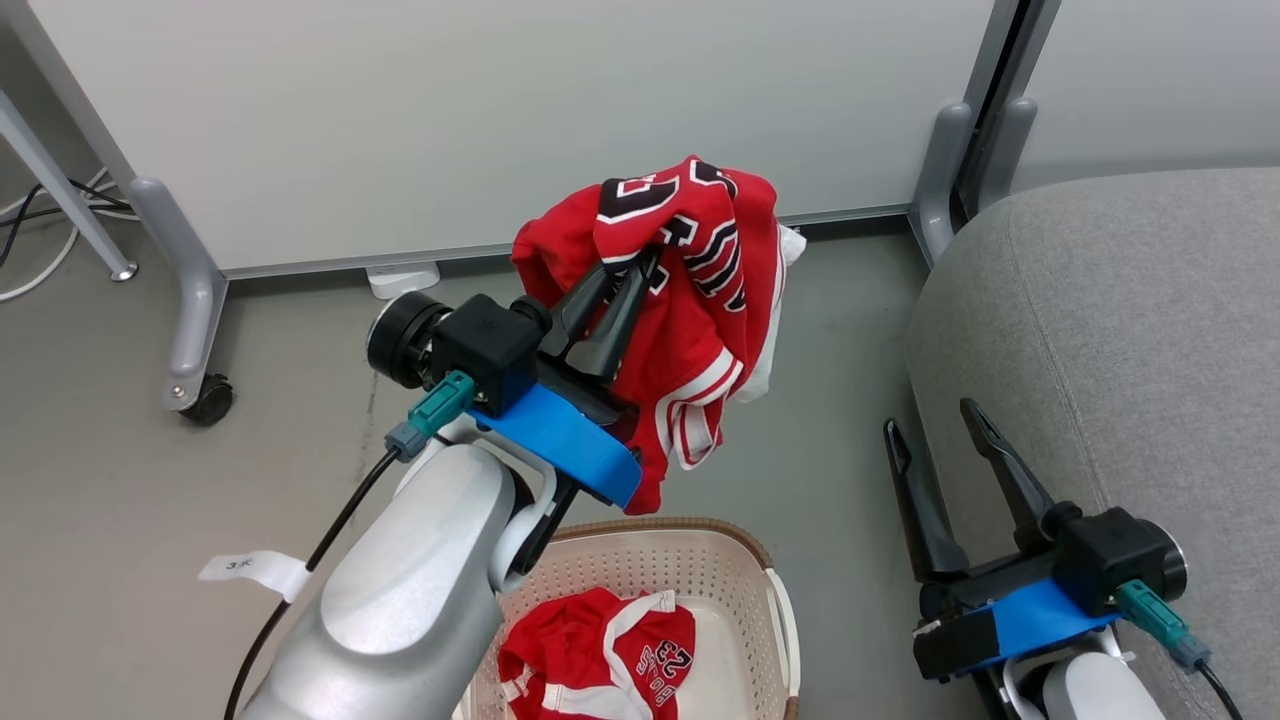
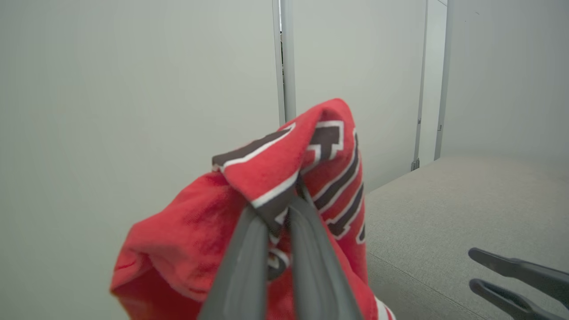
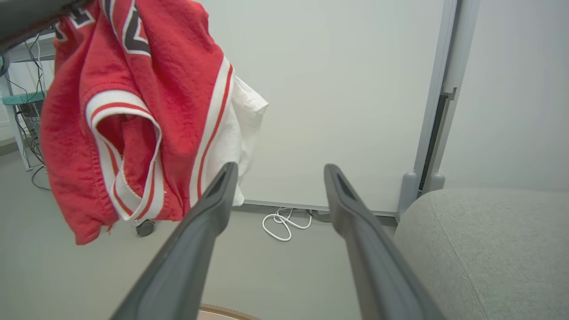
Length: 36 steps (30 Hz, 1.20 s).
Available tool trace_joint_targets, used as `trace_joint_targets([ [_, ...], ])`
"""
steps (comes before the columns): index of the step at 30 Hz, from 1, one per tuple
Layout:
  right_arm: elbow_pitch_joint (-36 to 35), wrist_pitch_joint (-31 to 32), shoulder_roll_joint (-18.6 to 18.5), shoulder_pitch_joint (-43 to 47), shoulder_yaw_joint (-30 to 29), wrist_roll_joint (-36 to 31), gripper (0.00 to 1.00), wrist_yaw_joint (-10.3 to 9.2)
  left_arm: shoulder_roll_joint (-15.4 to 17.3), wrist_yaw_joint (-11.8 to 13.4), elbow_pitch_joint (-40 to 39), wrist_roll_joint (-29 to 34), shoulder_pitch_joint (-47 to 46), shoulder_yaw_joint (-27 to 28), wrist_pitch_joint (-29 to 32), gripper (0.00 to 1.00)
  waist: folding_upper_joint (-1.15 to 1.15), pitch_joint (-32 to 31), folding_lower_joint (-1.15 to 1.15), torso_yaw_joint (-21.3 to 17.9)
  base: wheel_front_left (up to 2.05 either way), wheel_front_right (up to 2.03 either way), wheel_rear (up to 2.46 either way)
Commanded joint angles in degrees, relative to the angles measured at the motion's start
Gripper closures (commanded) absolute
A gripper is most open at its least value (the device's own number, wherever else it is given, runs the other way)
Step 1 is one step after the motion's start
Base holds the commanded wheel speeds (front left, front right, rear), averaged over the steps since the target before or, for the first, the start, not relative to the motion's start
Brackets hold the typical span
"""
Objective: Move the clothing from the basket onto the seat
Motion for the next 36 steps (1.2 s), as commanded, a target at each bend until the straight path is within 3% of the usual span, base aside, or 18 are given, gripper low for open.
trace_joint_targets([
  [1, -0.56, -0.24, 0.13, 0.27, 0.53, 0.38, 0.0, 0.03, 0.1, -0.11, -0.14, -0.16, -1.02, -0.14, -0.29, 1.0, -0.01, -0.01, 0.0, 0.07, 0.0, 0.0, 0.0],
  [19, -1.6, -0.24, -2.02, -9.12, 14.15, 1.06, 0.0, 0.03, -1.07, -0.11, 0.13, 0.53, -2.3, -2.55, -0.29, 1.0, -0.01, 1.12, 0.0, 0.84, 0.0, 0.0, 0.0],
  [36, 8.23, -0.23, -2.7, -18.42, 15.76, -1.91, 0.0, 0.03, -2.72, -0.11, -0.78, -0.68, -3.75, -9.58, -0.29, 1.0, -0.01, 2.05, 0.0, 2.87, 0.0, 0.0, 0.0],
])
